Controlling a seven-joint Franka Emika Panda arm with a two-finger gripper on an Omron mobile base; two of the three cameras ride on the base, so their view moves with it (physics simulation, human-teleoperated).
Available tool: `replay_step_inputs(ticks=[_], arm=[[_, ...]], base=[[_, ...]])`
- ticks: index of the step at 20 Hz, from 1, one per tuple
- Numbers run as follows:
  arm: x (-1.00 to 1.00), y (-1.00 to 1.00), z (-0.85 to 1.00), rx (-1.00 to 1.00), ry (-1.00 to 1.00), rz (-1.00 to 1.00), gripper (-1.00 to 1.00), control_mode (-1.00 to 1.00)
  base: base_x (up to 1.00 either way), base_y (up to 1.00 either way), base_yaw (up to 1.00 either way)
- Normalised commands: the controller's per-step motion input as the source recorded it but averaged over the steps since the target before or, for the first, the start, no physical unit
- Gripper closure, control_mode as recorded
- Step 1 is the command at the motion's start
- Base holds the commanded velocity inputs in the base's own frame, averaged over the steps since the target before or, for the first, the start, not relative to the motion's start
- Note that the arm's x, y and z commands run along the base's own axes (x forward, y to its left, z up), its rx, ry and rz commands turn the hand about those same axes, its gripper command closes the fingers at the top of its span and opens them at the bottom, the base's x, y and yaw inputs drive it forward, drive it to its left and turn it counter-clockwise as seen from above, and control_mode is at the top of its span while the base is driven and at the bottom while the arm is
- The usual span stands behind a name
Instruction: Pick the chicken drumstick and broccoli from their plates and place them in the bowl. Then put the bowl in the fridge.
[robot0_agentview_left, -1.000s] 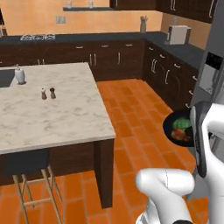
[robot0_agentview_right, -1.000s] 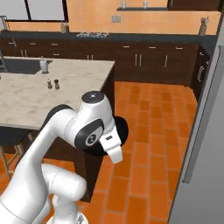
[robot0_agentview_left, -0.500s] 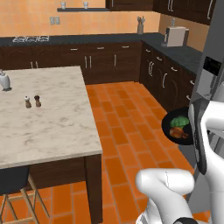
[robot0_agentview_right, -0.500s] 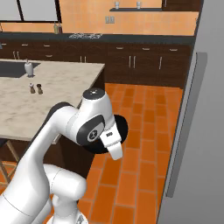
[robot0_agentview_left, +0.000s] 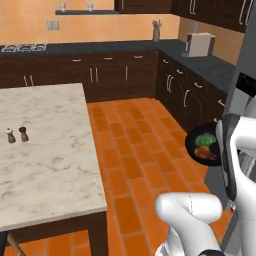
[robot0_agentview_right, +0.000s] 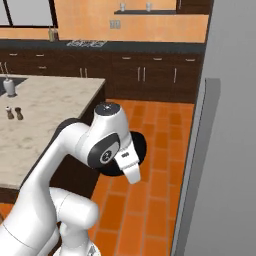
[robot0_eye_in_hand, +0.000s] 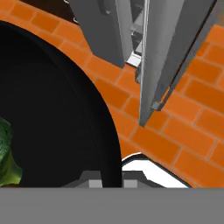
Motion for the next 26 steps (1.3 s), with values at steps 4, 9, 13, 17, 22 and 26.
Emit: replay_step_inputs(ticks=[4,9,13,17,22,26], arm=[[0.00,0.00,0.00,0.00,0.00,0.00,1.00,1.00],[0.00,0.00,0.00,0.00,0.00,0.00,1.00,1.00],[0.00,0.00,0.00,0.00,0.00,0.00,1.00,1.00],[0.00,0.00,0.00,0.00,0.00,0.00,1.00,1.00],[0.00,0.00,0.00,0.00,0.00,0.00,1.00,1.00],[0.00,0.00,0.00,0.00,0.00,0.00,1.00,1.00]], base=[[0.51,0.25,-0.13],[0.51,0.32,-0.20],[0.55,0.20,-0.20],[0.63,0.64,-0.23],[0.71,0.20,-0.11],[0.87,-0.82,0.00]])
